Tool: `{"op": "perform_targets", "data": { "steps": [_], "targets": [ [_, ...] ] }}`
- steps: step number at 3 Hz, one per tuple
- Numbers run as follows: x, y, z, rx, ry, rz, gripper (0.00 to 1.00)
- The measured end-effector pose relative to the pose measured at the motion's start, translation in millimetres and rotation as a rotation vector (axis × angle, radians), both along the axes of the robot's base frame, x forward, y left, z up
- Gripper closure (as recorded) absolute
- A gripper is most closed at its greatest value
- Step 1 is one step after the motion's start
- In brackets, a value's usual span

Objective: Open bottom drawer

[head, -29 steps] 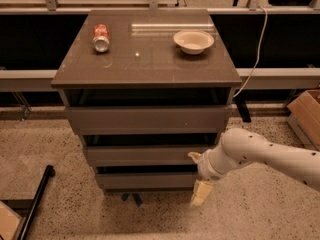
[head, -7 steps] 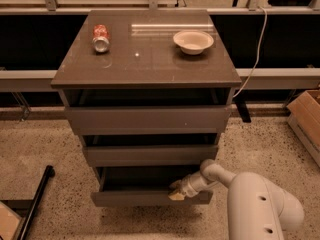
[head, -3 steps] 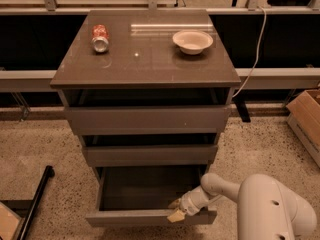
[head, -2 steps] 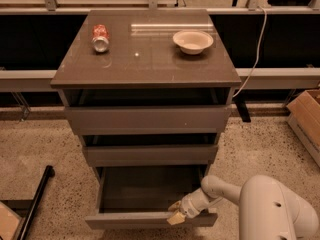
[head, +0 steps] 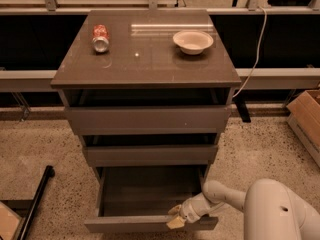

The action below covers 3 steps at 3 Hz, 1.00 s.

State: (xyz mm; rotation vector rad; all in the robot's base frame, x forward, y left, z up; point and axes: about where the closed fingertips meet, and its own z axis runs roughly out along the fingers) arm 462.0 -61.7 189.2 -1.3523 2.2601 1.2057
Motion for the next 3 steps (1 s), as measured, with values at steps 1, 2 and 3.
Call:
{"op": "perform_targets", "data": {
  "steps": [1,2,3],
  "targets": [
    [-1.8,1.8,-1.0,0.002,0.003,0.003,0.34],
    [-3.5,3.6,-2.0,0.004,0.006,0.005,0.11],
    [-4.9,5.1,-2.7,0.005,0.009,0.007,0.00]
  ]
}}
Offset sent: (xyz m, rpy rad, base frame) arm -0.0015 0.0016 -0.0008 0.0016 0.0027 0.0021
